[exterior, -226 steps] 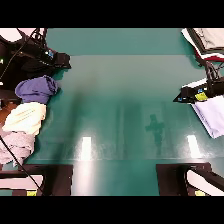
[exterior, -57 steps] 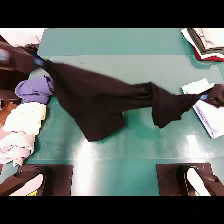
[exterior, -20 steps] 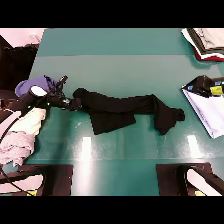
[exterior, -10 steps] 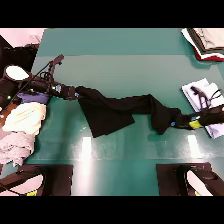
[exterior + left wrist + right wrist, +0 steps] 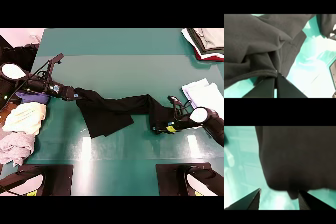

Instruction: Fold the shirts.

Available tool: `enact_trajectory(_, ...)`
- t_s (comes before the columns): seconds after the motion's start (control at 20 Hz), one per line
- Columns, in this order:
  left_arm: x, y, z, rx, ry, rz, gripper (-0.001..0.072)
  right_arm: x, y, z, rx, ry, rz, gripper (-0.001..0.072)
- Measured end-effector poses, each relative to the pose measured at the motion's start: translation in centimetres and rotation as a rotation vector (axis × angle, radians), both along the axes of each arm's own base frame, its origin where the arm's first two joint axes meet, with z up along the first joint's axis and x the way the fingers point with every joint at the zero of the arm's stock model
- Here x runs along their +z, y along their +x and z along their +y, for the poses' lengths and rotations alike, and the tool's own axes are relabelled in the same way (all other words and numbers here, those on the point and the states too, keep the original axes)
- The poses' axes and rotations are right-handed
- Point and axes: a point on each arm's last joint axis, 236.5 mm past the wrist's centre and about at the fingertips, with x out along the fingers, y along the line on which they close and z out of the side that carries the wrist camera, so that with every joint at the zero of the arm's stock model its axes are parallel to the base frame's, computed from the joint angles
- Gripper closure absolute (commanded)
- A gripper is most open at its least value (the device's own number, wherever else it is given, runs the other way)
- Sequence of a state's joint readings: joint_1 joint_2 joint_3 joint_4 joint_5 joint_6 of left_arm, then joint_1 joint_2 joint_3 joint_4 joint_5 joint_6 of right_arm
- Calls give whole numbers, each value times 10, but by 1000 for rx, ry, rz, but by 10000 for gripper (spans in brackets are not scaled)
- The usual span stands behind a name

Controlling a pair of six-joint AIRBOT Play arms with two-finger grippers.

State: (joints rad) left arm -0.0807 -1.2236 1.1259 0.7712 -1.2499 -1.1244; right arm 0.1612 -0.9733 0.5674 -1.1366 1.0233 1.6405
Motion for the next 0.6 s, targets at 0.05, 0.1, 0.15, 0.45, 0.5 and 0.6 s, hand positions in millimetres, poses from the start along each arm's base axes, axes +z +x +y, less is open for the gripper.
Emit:
enact_trajectory(0.05, 0, 0, 0, 0, 0, 1, 685, -2, 6, 5, -15, 11, -17, 326)
enact_trajectory(0.1, 0, 0, 0, 0, 0, 3, 685, -3, 12, 8, -29, 19, -33, 342)
enact_trajectory(0.15, 0, -1, 0, -1, -1, 5, 685, -4, 18, 11, -44, 27, -46, 345)
enact_trajectory(0.45, 0, -4, -1, -10, -1, 13, 685, -10, 39, 8, -120, 39, -89, 690)
enact_trajectory(0.5, 0, -4, -1, -10, -1, 14, 685, -10, 42, 7, -127, 39, -96, 691)
enact_trajectory(0.6, 1, -4, 0, -11, -1, 12, 685, -5, 47, 4, -131, 37, -119, 692)
